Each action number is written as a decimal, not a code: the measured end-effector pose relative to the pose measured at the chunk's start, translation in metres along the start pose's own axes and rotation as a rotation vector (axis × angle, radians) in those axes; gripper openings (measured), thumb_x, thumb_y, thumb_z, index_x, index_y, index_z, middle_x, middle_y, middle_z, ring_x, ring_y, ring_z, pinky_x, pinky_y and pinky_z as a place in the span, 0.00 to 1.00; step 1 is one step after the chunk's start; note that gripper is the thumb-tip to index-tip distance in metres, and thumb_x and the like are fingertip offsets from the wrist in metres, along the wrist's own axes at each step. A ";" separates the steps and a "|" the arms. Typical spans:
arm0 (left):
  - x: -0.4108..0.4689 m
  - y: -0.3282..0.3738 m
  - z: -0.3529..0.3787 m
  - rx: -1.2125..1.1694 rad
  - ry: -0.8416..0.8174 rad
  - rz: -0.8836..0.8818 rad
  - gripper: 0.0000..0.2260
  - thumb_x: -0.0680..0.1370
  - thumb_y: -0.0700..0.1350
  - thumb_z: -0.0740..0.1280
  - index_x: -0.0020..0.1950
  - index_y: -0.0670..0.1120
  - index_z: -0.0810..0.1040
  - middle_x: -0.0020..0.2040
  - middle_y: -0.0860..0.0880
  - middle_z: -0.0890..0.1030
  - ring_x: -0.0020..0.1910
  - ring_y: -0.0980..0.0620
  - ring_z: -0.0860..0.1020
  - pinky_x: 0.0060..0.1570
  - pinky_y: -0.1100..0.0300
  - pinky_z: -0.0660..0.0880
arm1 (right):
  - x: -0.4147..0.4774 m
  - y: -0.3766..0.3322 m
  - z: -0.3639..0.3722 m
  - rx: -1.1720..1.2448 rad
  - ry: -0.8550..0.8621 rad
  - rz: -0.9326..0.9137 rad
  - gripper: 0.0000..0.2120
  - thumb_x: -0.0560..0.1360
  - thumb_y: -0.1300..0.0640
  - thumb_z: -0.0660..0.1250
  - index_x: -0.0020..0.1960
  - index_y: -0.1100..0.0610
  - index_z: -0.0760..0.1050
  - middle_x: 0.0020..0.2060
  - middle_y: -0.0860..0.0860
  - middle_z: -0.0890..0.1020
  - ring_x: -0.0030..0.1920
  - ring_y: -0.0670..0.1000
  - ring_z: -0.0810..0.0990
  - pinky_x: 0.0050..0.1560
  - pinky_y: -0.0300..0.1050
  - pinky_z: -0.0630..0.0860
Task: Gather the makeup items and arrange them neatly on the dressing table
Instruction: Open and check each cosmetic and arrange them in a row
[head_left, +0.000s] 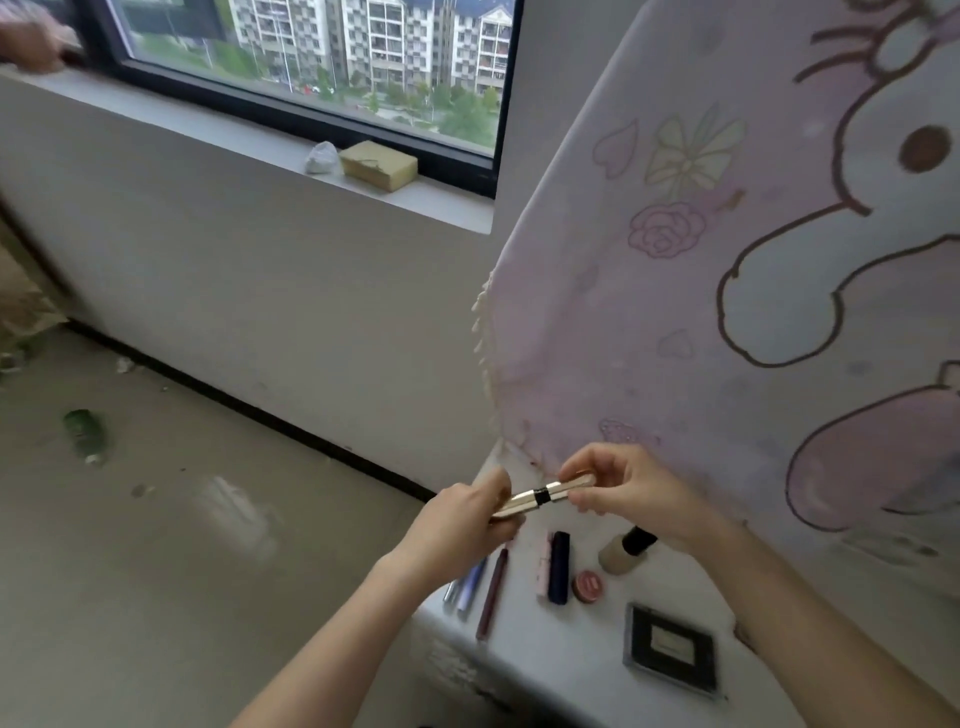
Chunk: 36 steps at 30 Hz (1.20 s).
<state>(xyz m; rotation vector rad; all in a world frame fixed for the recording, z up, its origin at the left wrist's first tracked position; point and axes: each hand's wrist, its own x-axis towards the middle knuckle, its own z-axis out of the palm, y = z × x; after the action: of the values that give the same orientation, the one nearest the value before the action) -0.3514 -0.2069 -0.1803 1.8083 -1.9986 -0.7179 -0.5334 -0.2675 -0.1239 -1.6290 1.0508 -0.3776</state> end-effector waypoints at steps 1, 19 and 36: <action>0.000 0.004 0.001 -0.036 0.000 0.002 0.10 0.76 0.48 0.62 0.50 0.44 0.66 0.41 0.40 0.79 0.40 0.38 0.74 0.36 0.55 0.64 | -0.002 0.002 -0.003 0.030 0.000 -0.001 0.12 0.70 0.71 0.67 0.40 0.54 0.78 0.32 0.49 0.77 0.32 0.43 0.75 0.34 0.32 0.71; -0.018 0.065 0.049 -0.010 0.081 -0.143 0.11 0.77 0.51 0.62 0.52 0.45 0.67 0.47 0.46 0.78 0.44 0.43 0.75 0.43 0.52 0.70 | -0.034 0.032 -0.045 -0.025 -0.200 0.041 0.09 0.73 0.60 0.67 0.50 0.50 0.73 0.40 0.49 0.79 0.35 0.46 0.77 0.33 0.34 0.73; -0.074 0.082 0.104 -0.334 0.255 -0.402 0.08 0.77 0.45 0.62 0.44 0.40 0.74 0.35 0.51 0.70 0.34 0.56 0.67 0.39 0.58 0.65 | -0.027 0.065 -0.056 -0.066 -0.388 -0.053 0.08 0.73 0.66 0.66 0.43 0.53 0.77 0.32 0.50 0.79 0.28 0.40 0.76 0.26 0.29 0.69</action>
<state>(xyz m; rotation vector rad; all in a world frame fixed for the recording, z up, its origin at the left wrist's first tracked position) -0.4685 -0.1148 -0.2115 1.9909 -1.2816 -0.8274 -0.6163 -0.2806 -0.1562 -1.7054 0.7342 -0.0554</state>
